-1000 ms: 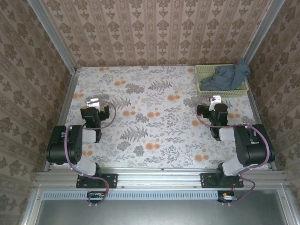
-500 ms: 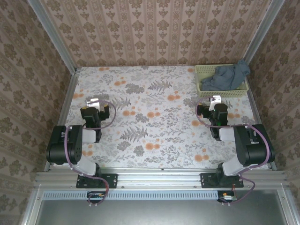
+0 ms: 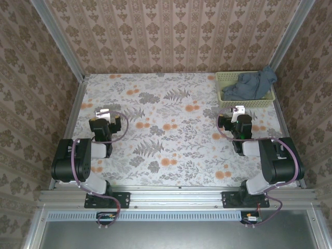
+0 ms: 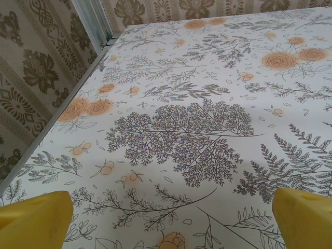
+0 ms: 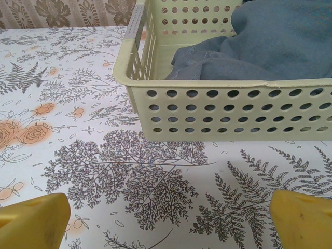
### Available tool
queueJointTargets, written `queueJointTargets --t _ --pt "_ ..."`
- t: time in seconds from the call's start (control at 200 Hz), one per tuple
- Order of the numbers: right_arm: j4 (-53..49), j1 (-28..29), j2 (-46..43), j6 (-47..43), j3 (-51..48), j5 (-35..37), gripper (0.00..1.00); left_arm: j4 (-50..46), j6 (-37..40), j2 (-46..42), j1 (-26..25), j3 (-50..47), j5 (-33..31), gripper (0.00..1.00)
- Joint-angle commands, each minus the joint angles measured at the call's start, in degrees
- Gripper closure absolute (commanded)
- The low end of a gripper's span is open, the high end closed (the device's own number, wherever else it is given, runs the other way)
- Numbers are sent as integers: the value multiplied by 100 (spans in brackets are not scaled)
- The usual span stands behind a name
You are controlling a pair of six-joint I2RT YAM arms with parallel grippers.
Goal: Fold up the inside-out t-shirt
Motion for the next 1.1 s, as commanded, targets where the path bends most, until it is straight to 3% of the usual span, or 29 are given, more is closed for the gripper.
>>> queueJointTargets --t 0.0,0.285,0.42,0.535,0.625,0.78,0.85,0.93,1.025,1.095 --pt "134 30 9 12 20 68 0 -26 -112 -74 26 51 67 0" --pt "197 30 -16 -20 -21 9 0 71 115 -238 -84 -41 117 0" --pt "532 216 -567 -402 -448 -335 0 62 694 -974 -878 -327 -968 0" --pt "-24 541 -1488 -734 -612 -42 0 -15 1283 -1593 -1683 -436 -1588 0" --pt "-780 674 -2353 -687 -548 -55 0 -718 1290 -2224 -2119 -281 -1764 0" --pt "-2779 685 -3627 -131 311 -650 0 -2430 -231 -3310 -2264 213 -1562 0" --pt "-3321 685 -3889 567 749 -570 0 -3399 -1500 -3728 -2252 445 -1736 0" --pt "-4165 677 -3901 1359 1354 -209 0 -5287 -3425 -4028 -2183 972 -2284 0" --pt "-5460 650 -3679 1914 2091 168 0 -6080 -3735 -4289 -1739 1162 -1249 0" --pt "-5442 564 -3565 2005 2128 145 0 -6396 -3747 -4569 -1390 1115 -551 0"
